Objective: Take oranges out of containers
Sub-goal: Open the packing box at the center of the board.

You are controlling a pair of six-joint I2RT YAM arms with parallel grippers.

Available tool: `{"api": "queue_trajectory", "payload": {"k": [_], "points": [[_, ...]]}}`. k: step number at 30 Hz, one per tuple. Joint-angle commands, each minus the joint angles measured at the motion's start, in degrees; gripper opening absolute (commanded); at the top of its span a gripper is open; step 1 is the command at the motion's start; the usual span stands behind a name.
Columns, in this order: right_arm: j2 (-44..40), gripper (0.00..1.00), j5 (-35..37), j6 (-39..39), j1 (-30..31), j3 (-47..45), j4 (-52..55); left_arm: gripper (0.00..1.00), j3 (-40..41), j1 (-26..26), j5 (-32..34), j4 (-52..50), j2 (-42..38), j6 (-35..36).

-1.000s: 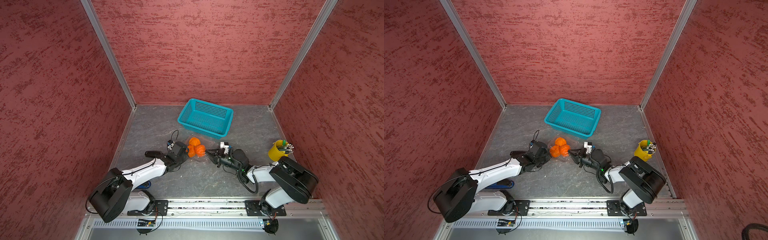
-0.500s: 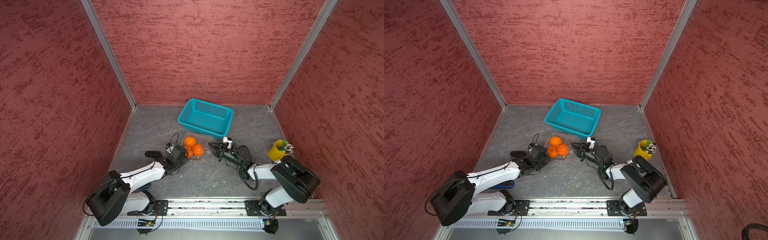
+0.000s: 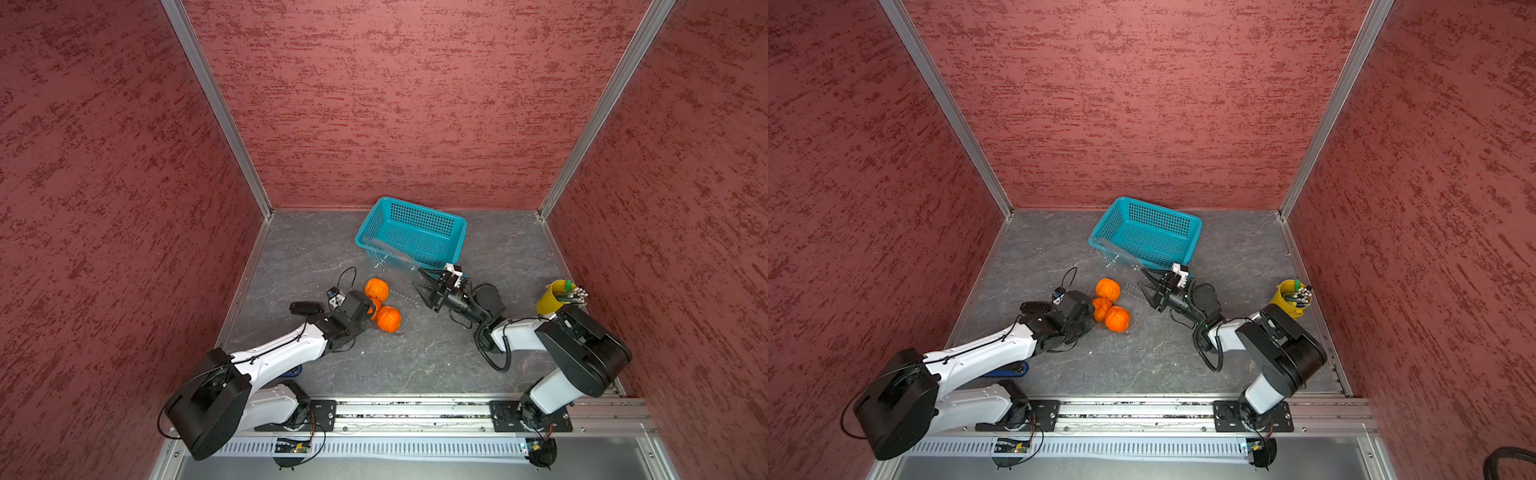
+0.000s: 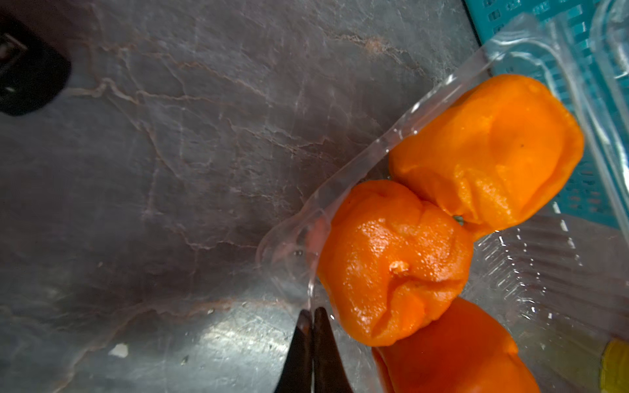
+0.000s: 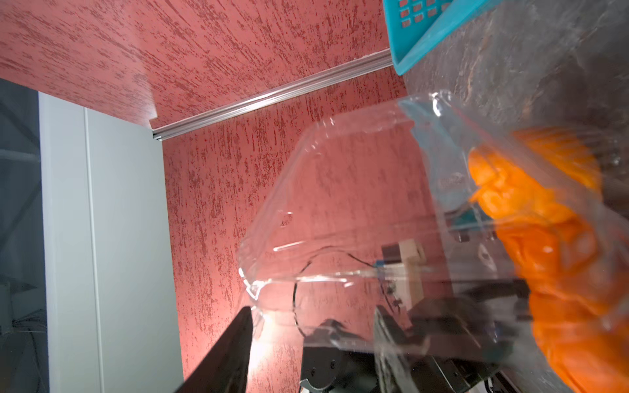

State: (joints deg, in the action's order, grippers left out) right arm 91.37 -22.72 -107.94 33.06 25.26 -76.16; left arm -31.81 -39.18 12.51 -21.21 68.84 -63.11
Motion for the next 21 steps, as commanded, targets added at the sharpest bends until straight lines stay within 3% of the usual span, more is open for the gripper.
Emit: {"api": "queue_trajectory", "payload": {"k": [1,7,10,13,16,18,21], "points": [[-3.13,0.63,-0.84,-1.88,-2.46,0.95,0.94,0.0,-1.1,-0.2,0.28,-7.75,-2.07,1.17],[-12.4,0.71,-3.02,5.88,-6.84,1.28,16.48,0.09,-1.23,-0.55,1.09,-10.81,-6.04,0.58],[-18.56,0.73,-2.88,14.32,-8.79,3.27,29.62,0.29,-1.69,-0.64,1.47,-11.44,-6.83,0.87],[-24.37,0.74,-0.86,30.09,-8.85,10.99,52.16,0.53,-2.21,-0.73,1.9,-11.31,-7.53,1.24],[-25.88,0.74,1.6,45.91,-8.01,20.2,71.96,0.68,-2.83,-0.64,2.21,-10.98,-8.15,1.54],[-23.92,0.73,2.3,55.35,-5.82,26.91,83.17,0.75,-3.78,-0.4,2.46,-11.28,-8.69,2.13],[-16.37,0.68,6.36,71.96,2.79,39.33,102.66,0.83,-5.72,0.91,2.75,-12.06,-10.12,3.77]]}}
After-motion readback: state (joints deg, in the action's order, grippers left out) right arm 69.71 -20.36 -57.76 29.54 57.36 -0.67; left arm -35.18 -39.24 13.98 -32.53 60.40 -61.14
